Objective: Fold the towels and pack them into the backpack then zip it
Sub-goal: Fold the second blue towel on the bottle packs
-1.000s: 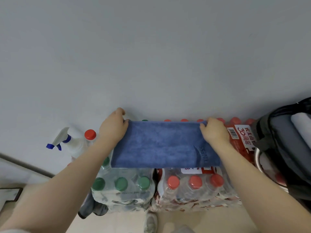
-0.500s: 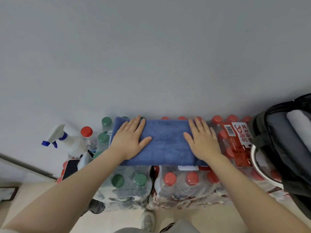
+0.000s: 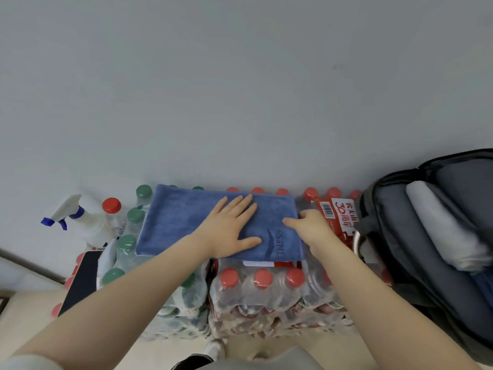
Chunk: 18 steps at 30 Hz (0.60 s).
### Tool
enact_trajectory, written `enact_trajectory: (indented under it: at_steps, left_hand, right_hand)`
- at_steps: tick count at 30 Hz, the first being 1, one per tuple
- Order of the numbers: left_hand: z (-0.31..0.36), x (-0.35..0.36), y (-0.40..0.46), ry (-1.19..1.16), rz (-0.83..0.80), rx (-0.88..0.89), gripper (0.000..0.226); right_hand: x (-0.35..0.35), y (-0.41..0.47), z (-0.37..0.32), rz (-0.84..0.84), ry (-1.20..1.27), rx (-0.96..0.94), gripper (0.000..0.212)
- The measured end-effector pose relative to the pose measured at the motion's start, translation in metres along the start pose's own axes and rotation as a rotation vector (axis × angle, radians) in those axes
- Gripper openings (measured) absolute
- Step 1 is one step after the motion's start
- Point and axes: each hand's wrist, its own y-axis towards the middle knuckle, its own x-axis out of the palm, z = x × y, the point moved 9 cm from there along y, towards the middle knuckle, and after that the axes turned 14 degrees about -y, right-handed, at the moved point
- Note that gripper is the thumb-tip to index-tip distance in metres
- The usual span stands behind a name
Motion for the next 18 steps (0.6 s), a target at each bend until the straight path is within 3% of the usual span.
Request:
enact_trajectory:
  at_steps: [4, 7, 11, 15, 18]
  left_hand:
    - [0.020, 0.018, 0.013, 0.013, -0.054, 0.021, 0.102]
    - [0.045, 0.030, 0.031, 0.015, -0.057, 0.026, 0.091]
    - [0.063, 0.034, 0.046, -0.101, -0.071, 0.043, 0.081]
    - [0.028, -0.006, 0.027, -0.236, 0.126, 0.040, 0.089]
    - [-0.026, -0.027, 0.008, -0.233, 0.163, -0.103, 0.089]
  right_hand:
    - [-0.030, -0.004, -0.005, 0.048, 0.050, -0.089, 0.016]
    - [-0.064, -0.009, -0.016, 0.189, -0.125, -0.203, 0.008]
    - [-0.076, -0.023, -0.047, 0.286, -0.447, -0.348, 0.016]
    - [-0.036, -0.034, -0.076, 0.260, -0.595, -0.445, 0.015]
    - [0.009, -0.041, -0.086, 0.197, -0.720, -0.455, 0.024]
